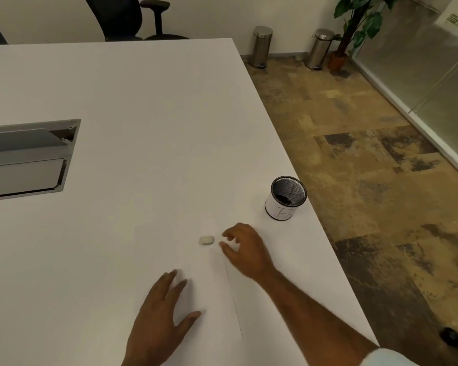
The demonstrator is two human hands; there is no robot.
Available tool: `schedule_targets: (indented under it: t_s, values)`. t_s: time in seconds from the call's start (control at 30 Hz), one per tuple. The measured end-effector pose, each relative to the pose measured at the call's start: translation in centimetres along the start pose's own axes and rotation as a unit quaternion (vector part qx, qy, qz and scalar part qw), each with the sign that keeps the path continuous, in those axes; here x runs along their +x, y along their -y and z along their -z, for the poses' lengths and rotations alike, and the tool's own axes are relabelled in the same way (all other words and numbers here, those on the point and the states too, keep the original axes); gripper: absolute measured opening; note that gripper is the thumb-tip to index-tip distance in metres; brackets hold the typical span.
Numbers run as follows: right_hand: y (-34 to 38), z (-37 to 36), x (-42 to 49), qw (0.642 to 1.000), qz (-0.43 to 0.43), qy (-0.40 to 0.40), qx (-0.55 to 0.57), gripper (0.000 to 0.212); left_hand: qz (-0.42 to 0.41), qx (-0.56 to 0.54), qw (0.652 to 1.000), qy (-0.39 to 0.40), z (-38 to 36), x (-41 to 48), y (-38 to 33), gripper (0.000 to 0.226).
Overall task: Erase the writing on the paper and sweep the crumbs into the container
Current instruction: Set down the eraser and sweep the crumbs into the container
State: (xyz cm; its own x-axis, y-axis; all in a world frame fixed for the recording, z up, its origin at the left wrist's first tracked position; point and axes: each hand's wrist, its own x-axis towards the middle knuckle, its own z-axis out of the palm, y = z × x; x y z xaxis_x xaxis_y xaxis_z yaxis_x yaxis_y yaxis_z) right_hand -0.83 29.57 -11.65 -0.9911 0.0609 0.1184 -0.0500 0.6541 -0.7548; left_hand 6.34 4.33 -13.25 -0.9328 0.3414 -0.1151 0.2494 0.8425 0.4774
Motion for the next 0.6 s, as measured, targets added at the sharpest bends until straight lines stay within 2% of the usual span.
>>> schedule_targets:
  t_s: [0.17,0.3,0.37,0.43,0.5,0.6]
  values:
    - [1.2,-4.5,2.4,0.993,-0.070,0.077,-0.050,0.045,-0.015,-0.014,0.998,0.061,-0.6,1.1,-0.7,0.102]
    - [0.6,-4.7,2.7,0.994,-0.055,0.066,-0.066,0.026,-0.020,0.002,0.996,0.087,-0.7,1.4,-0.7,0.113]
    - [0.3,-4.0,2.8,0.993,-0.055,0.053,-0.088,0.028,-0.026,0.000,0.996,0.082,-1.1,1.4,-0.3,0.112]
    - [-0.4,-3.0,3.4,0.990,-0.071,0.002,-0.122,0.027,-0.033,0.016,0.996,0.084,-1.2,1.3,0.0,0.104]
    - [-1.4,-1.9,4.5,0.981,-0.098,-0.056,-0.159,0.026,-0.032,0.014,0.992,0.125,-1.0,1.5,0.1,0.090]
    - [-2.5,-0.6,6.0,0.970,-0.142,-0.060,-0.189,0.027,-0.021,0.019,0.989,0.144,-1.2,1.6,0.0,0.086]
